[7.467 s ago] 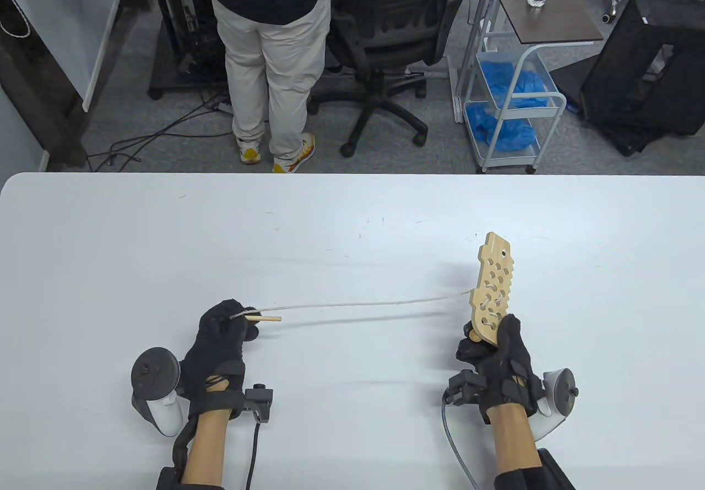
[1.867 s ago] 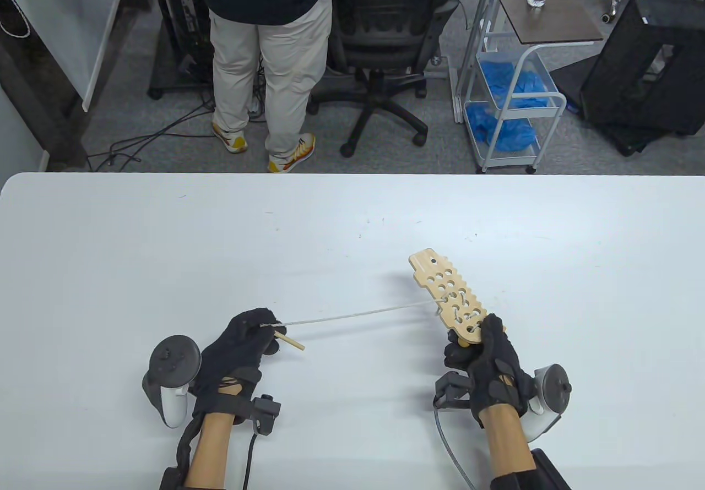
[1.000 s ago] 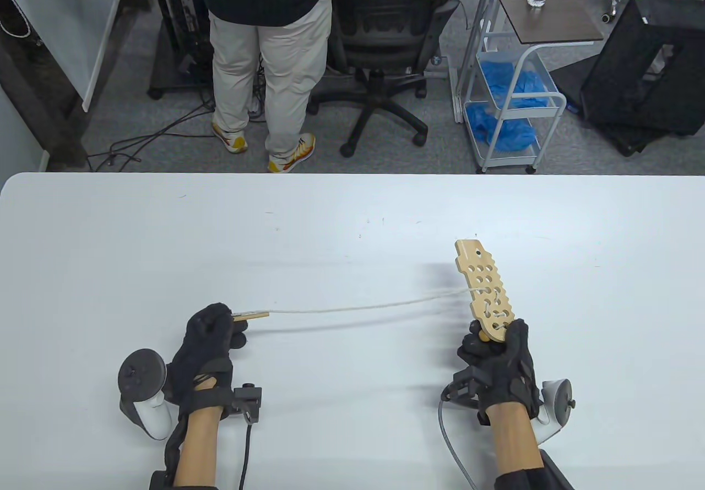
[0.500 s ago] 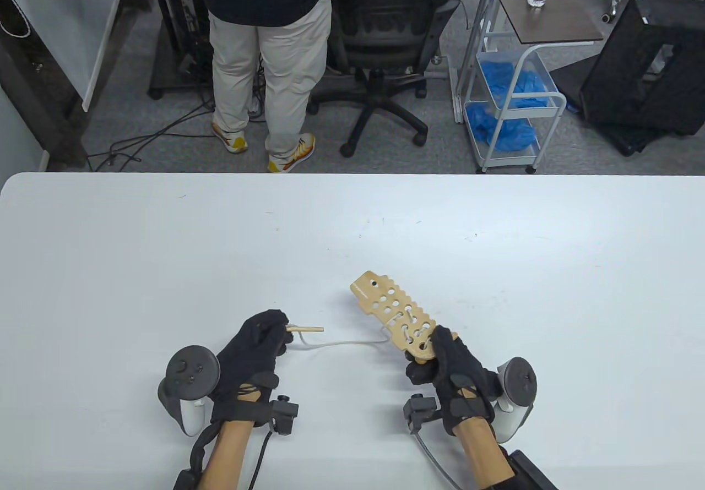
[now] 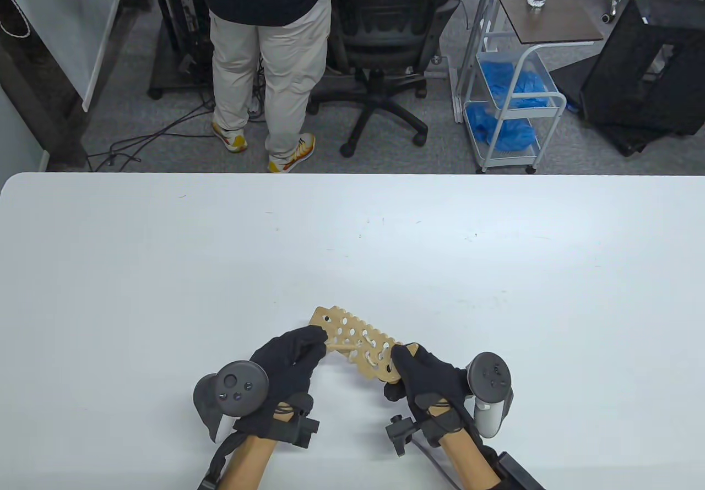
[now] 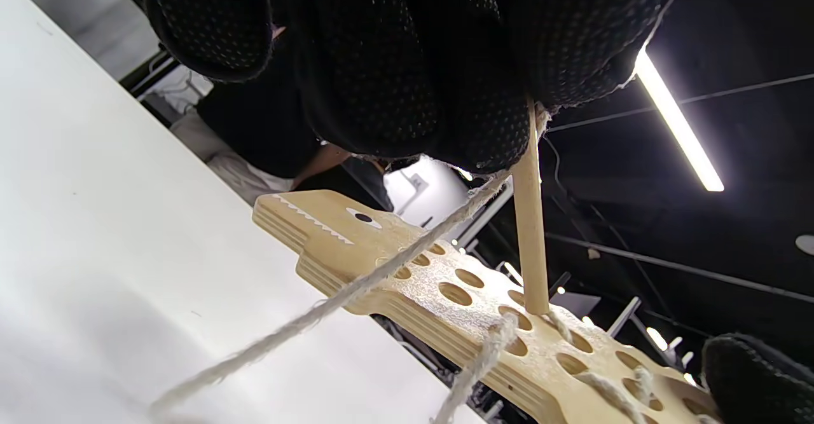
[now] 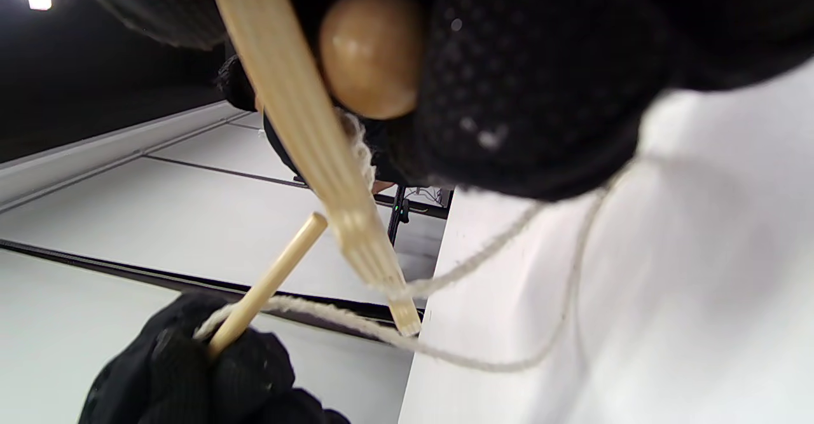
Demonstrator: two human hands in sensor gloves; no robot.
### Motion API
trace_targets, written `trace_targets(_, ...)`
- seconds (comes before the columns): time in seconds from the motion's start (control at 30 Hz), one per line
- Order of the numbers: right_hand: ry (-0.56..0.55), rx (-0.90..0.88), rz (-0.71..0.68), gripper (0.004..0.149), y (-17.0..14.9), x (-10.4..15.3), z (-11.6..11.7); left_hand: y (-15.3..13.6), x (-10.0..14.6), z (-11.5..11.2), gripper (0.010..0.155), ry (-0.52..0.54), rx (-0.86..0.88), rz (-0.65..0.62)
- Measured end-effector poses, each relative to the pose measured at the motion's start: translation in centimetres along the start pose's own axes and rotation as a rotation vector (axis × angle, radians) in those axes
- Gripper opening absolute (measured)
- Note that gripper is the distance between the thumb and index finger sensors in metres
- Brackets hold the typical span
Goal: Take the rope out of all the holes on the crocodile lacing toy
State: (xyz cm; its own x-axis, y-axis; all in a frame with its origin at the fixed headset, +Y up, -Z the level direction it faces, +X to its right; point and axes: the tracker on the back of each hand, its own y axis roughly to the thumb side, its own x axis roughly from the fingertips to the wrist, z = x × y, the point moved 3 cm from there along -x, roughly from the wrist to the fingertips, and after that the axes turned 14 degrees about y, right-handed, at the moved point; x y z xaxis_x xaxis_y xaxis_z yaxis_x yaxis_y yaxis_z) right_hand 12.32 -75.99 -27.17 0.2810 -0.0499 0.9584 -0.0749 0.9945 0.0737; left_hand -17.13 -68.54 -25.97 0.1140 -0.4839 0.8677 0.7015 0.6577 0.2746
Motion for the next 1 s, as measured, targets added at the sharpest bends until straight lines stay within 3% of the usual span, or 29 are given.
trace_targets(0.37,0.038,0.018,-0.018,0.049,0.1,-0.2,0.5,1.6,0.3,-0.3,0.039,-0.009,-0.151,-0.139)
trace_targets(0.67,0.051,-0.051,-0.021,0.049,0.0,-0.2,0.7,2.3,0.5,-1.0,0.044,-0.067,-0.109,-0.193)
trace_targets(0.87,0.010,-0.125,-0.043,0.049,0.2,0.0,0.1,1.2,0.1,0.2,0.057,0.004,-0.022,-0.101)
trace_targets(1.0,-0.009,-0.221,-0.073,0.049,0.3,0.2,-0.3,-0.7,-0.1,1.1,0.061,0.079,-0.009,0.039)
